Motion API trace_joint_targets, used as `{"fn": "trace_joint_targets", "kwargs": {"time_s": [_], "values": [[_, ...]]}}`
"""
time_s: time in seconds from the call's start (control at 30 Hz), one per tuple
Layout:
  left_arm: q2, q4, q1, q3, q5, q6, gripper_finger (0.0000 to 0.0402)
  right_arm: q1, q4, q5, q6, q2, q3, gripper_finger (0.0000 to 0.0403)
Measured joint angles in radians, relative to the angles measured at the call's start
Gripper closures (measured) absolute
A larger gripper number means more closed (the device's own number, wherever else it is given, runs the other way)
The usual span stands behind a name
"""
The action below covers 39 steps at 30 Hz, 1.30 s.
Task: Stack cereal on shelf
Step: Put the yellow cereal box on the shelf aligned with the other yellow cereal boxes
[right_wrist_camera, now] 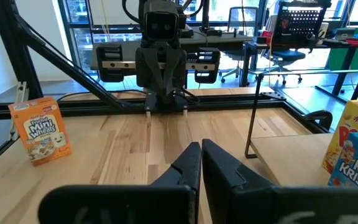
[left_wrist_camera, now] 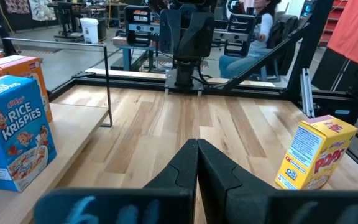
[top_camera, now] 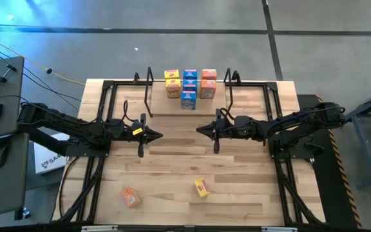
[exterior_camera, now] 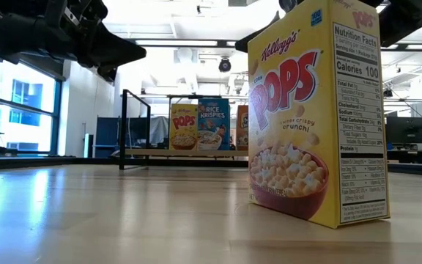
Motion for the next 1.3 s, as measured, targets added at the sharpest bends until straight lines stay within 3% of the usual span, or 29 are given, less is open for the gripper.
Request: {"fn": "trace_joint_targets", "kwargs": {"time_s": [0.53,0.83,0.93,1.1,1.2,1.3], "values": [[0.0,-0.007,-0.005,0.0,0.015,-0.002,0.0401,0.009,-0.006,-0.025,-0.013,0.003,0.0,0.0398],[0.034,-0.001,-0.052,0.0,0.085,-0.012,0.0401,0.098,-0.014,0.14,-0.024,0.023,0.003,0.0398],[0.054,0.001,-0.064,-0.001,0.086,-0.01,0.0401,0.165,-0.135,0.244,-0.001,0.024,0.061,0.0398],[0.076,0.0,-0.072,-0.001,0.062,-0.01,0.0401,0.293,-0.57,0.429,0.142,0.032,0.281,0.0396],[0.076,0.001,-0.071,-0.001,0.054,-0.016,0.0401,0.364,-0.827,0.441,0.323,0.061,0.424,0.0378],[0.076,0.001,-0.071,-0.001,0.054,-0.017,0.0401,0.436,-1.071,0.437,0.506,0.127,0.559,0.0335]]}}
